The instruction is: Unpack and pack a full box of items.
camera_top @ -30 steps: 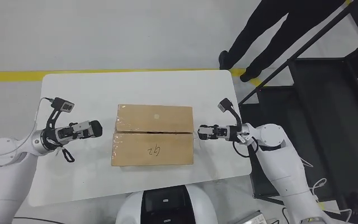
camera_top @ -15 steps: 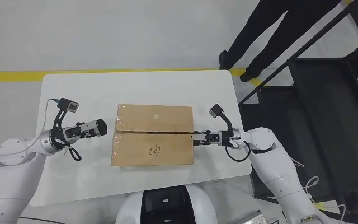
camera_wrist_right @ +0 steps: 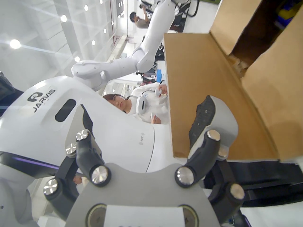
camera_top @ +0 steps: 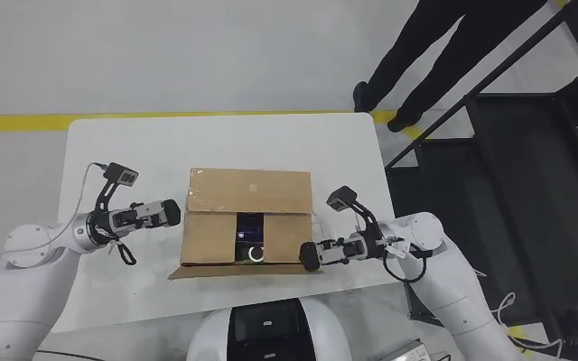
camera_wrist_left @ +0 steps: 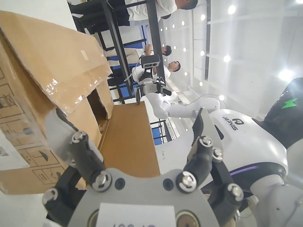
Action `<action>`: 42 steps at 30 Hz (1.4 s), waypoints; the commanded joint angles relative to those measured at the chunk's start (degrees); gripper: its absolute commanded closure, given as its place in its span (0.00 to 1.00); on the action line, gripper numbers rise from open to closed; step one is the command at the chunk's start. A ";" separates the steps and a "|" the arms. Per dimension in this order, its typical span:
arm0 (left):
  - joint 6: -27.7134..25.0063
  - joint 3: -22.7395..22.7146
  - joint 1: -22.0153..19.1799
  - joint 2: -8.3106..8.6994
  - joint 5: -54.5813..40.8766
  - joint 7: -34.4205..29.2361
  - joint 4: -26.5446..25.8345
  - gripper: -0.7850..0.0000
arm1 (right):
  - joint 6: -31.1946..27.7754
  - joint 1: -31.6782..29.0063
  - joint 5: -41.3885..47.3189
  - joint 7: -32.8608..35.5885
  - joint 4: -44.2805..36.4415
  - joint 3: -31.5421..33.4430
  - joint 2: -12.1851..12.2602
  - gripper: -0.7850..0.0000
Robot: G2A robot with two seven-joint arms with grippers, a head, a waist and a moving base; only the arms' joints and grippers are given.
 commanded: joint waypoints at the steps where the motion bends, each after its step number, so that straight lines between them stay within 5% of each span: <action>1: 0.59 0.39 0.25 -0.03 0.38 -0.57 -0.17 0.00 | 0.47 -0.72 -0.62 1.05 -1.04 -0.79 0.13 0.00; 15: -0.14 5.79 -3.08 -1.94 -1.44 0.20 2.57 0.00 | 1.15 -1.49 -0.45 1.84 -1.96 -1.96 0.92 0.00; 26: 1.76 11.27 -14.61 -4.68 -2.38 0.36 7.00 0.00 | 2.39 -3.47 -0.56 2.17 -5.51 -4.93 3.14 0.00; 34: 0.86 18.27 -25.26 -8.24 -0.20 4.74 14.15 0.00 | 2.53 -2.54 -5.84 0.09 -3.90 -8.46 3.75 0.00; 42: -0.23 20.12 -27.35 -9.52 -0.50 6.67 17.17 0.00 | 0.99 -1.95 -7.69 -5.93 -3.15 -8.87 3.53 0.00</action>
